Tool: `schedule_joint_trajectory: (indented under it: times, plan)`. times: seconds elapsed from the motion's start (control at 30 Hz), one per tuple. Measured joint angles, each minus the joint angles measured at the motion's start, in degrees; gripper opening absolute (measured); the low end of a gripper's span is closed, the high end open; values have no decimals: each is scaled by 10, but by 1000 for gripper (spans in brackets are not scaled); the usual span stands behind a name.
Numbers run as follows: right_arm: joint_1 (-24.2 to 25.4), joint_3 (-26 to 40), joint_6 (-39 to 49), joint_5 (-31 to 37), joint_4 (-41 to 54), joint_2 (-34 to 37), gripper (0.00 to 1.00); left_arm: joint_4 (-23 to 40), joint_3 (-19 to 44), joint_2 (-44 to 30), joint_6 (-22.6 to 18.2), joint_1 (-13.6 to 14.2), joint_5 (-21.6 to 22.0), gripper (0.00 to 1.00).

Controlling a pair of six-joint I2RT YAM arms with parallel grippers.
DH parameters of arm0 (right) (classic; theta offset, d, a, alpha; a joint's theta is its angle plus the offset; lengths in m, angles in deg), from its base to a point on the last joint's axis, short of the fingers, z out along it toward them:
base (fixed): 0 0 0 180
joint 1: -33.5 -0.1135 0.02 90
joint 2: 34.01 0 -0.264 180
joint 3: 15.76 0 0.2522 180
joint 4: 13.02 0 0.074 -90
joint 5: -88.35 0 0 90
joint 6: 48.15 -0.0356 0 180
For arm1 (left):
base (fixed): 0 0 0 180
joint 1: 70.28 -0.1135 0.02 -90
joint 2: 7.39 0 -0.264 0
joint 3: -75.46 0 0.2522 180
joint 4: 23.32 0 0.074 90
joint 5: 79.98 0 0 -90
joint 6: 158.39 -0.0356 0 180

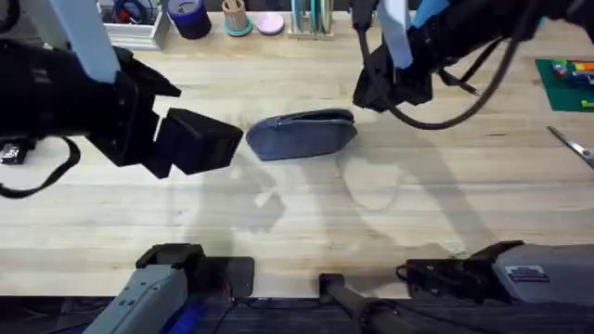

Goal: Unzip the bag, pick up the pens from the table one at a time and place them inside, then zip the bag closed.

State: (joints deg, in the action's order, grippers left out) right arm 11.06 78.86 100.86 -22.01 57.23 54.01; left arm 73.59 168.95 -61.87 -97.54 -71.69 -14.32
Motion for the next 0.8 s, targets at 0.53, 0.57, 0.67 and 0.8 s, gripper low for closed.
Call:
schedule_joint_trajectory:
  times: [0.53, 0.57, 0.67, 0.8]
  plan:
    - [0, 0, 17, 0, -17, 82, 28, 0, 0, 0, 0, 0, 0, 995]
    - [0, 0, 18, 0, -17, 85, 28, 0, 0, 0, 0, 0, 0, 995]
    - [0, 0, 19, 0, -20, 100, 28, 0, 0, 0, 0, 0, 0, 995]
    - [0, 0, 20, -1, -24, 112, 28, 0, 0, 0, 0, 0, 0, 995]
